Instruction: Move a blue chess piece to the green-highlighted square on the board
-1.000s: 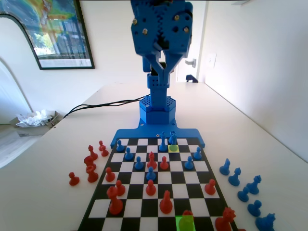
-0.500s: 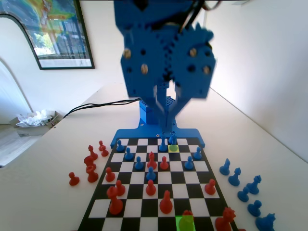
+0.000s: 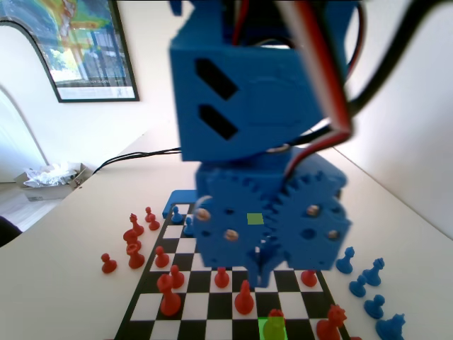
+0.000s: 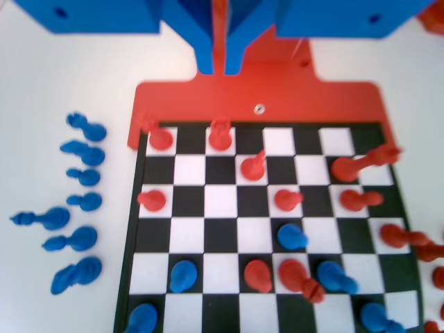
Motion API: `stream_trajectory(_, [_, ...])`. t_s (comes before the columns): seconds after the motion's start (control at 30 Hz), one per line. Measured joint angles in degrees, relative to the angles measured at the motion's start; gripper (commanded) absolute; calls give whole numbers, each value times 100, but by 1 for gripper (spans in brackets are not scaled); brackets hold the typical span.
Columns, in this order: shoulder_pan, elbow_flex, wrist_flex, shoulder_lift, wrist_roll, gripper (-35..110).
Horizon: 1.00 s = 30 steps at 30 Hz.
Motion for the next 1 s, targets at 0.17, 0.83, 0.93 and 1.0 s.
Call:
stream_trajectory(0.17, [-26,-185,0,-431,70,9])
stream_trajectory(0.83, [114,-571,-79,-1178,-176,12])
stream_trajectory(0.93, [141,-589,-88,-1283,-176,12])
stream_trajectory(1.0, [141,-606,-114,-1371,-176,12])
